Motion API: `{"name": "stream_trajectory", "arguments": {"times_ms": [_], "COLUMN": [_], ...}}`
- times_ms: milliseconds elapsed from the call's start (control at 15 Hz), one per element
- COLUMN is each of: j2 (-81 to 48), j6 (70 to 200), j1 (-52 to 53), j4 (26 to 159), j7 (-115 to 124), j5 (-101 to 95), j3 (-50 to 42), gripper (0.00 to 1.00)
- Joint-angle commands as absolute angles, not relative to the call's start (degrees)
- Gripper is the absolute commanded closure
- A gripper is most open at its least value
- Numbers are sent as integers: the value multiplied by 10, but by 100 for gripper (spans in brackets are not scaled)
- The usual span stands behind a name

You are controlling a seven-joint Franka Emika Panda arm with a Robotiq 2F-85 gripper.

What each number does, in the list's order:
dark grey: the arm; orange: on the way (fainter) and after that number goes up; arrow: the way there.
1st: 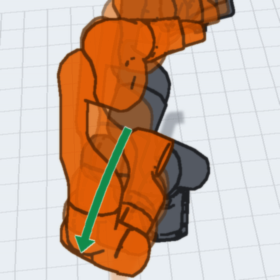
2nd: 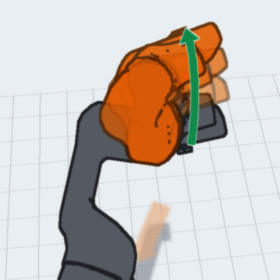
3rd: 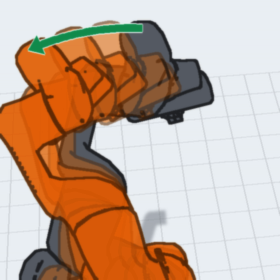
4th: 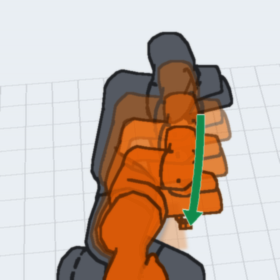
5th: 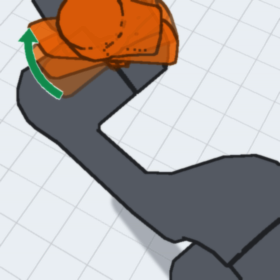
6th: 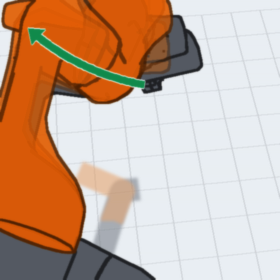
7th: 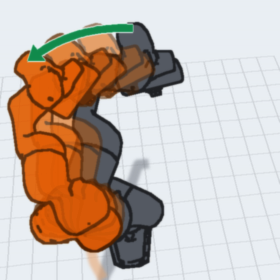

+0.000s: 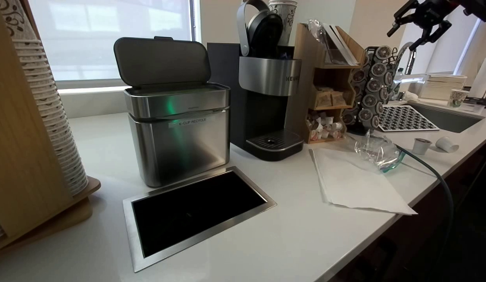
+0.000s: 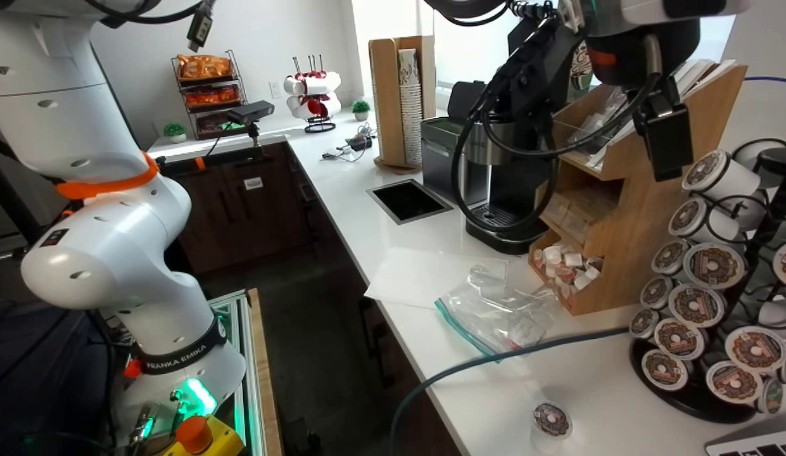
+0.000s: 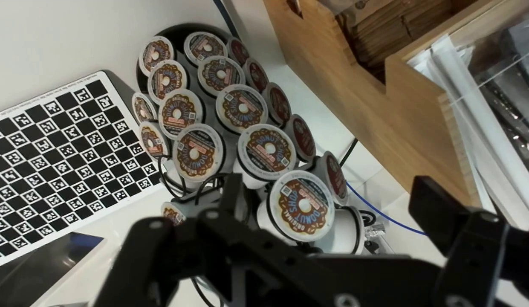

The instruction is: Turn the rotating rack to the right, then put the coffee pod on the rack

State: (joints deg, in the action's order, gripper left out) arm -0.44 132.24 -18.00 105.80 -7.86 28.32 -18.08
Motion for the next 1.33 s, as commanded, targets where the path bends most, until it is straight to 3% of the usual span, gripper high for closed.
{"name": "stream_trajectory", "arguments": {"times_ms": [0,400,600,667,1267], "j2": [17,56,89,49,71], "j6": [1260,1163,1186,1177,1178], "j1": [-189,-195,-196,-192,-192], "j4": [1075,1124,1177,1127,1158], "j7": [-87,-86,-60,-75,-66], "j5": [246,145,56,101,62], "j3": [-190,-199,-196,-202,-200], "gripper": [0,0,0,0,0]}}
